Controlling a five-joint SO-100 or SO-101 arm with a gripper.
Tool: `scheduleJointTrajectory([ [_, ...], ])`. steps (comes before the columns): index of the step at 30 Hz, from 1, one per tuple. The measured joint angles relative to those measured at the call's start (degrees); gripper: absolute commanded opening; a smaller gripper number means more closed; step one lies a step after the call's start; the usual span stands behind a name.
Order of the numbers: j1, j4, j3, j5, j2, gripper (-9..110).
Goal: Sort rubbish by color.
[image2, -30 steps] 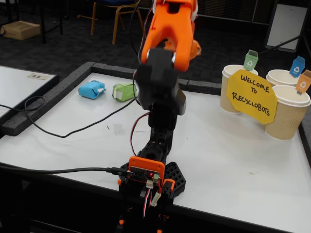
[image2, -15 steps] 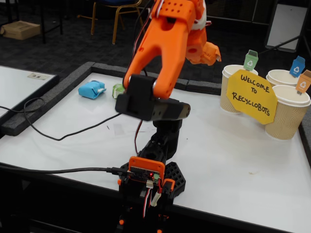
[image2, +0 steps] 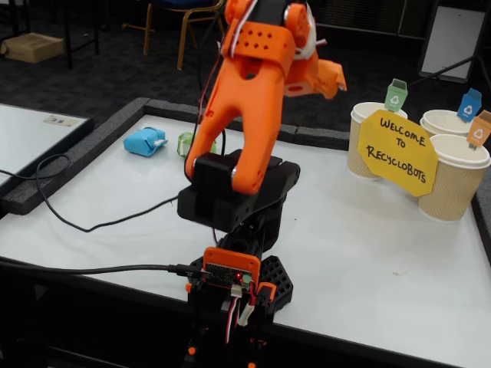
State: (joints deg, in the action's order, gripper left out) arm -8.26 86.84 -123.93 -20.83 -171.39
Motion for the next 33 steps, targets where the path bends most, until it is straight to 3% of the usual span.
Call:
scheduleJointTrajectory([
  [8,-7.21,-5.01,-4.66,0.18,-9.23,0],
  [17,-22.06,-9.40,-7.03,0.35,-9.49,0],
  [33,-24.96,-9.40,-7.12,0.35,-9.49,0],
])
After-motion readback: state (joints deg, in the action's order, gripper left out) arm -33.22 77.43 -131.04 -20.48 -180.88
